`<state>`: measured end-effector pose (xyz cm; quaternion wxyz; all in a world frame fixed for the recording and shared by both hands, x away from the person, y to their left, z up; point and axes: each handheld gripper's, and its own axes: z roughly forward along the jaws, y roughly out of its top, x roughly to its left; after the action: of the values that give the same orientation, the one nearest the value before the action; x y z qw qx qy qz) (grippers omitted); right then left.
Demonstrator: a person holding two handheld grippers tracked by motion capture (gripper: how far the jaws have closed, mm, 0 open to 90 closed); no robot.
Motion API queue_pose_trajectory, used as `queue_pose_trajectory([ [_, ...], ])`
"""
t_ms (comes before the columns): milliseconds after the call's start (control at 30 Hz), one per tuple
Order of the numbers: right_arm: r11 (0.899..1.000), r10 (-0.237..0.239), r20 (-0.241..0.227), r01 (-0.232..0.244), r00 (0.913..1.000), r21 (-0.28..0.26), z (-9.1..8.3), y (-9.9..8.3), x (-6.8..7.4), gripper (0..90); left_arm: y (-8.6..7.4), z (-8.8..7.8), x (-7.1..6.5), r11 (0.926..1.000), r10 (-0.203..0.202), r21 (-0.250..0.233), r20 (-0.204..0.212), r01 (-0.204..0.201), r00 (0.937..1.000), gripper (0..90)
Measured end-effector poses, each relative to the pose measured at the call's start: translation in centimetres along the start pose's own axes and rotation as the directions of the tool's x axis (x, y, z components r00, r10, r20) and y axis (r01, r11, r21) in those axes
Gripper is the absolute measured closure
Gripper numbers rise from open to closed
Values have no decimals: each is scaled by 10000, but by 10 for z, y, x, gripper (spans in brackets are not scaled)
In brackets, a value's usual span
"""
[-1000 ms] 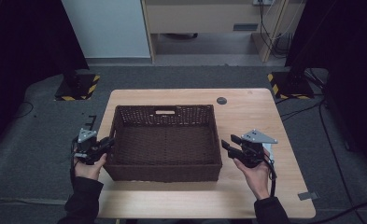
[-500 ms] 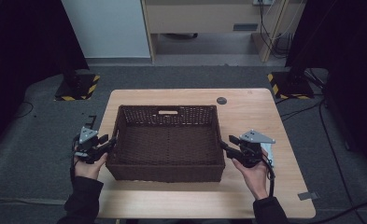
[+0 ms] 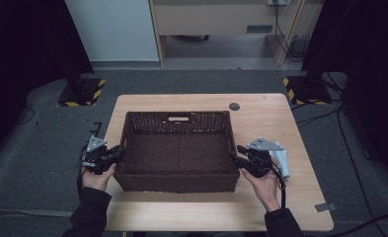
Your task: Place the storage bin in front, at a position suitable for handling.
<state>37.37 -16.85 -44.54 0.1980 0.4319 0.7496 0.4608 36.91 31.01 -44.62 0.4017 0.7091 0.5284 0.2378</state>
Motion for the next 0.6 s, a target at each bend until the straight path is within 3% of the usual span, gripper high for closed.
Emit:
queue_pose_trajectory([
  [100, 9997, -75, 333, 67, 9994, 242, 0, -3, -2, 614, 1, 2, -9, 9998, 221, 35, -151, -220, 9996, 697],
  [233, 9994, 35, 276, -45, 9996, 354, -6, -5, -6, 624, 0, 2, -16, 9999, 170, -20, -11, -170, 9999, 696],
  [367, 9992, 20, 260, -31, 9997, 398, -11, -7, -7, 611, 2, 3, -17, 9968, 777, -162, -189, -780, 9968, 650],
  [400, 9995, -66, 354, 55, 9994, 312, -11, -5, -7, 601, 2, 3, -15, 9965, 805, -190, -216, -809, 9965, 592],
  [467, 9997, -55, 423, 45, 9991, 246, -10, -5, -6, 561, 3, 6, -12, 9969, 727, -292, -144, -731, 9973, 575],
  [600, 9998, 15, 653, -27, 9979, 174, -2, -1, -13, 527, 3, 13, -9, 9978, 639, -167, 52, -638, 9979, 599],
])
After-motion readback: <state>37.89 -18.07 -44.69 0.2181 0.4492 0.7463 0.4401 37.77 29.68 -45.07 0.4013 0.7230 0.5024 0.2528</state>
